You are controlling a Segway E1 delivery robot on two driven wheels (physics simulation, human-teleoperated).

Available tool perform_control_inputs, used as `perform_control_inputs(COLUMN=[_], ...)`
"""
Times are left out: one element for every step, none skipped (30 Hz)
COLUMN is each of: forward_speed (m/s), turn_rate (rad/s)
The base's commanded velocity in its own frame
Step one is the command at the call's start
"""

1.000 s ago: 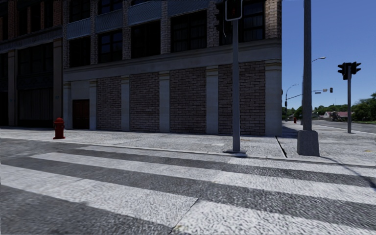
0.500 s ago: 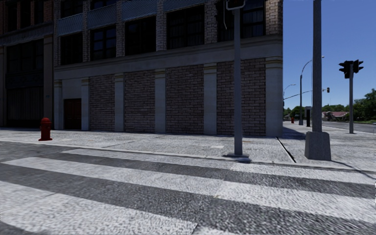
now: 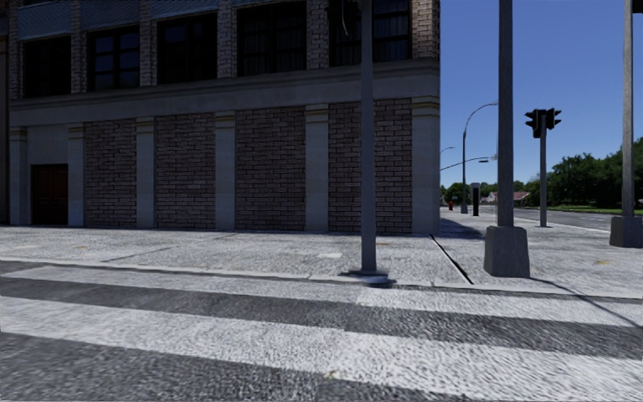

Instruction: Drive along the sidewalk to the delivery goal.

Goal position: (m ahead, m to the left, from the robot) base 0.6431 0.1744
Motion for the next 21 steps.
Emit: perform_control_inputs(forward_speed=[0.85,0.85,0.85,0.84,0.84,0.79,0.76,0.76,0.72,0.00,0.00,0.00,0.00,0.00,0.00,0.00,0.00,0.00,0.00,0.00,0.00], turn_rate=[0.00,0.00,0.00,0.00,0.00,0.00,0.00,0.00,0.00,0.00,0.00,0.00,0.00,0.00,0.00,0.00,0.00,0.00,0.00,0.00,0.00])
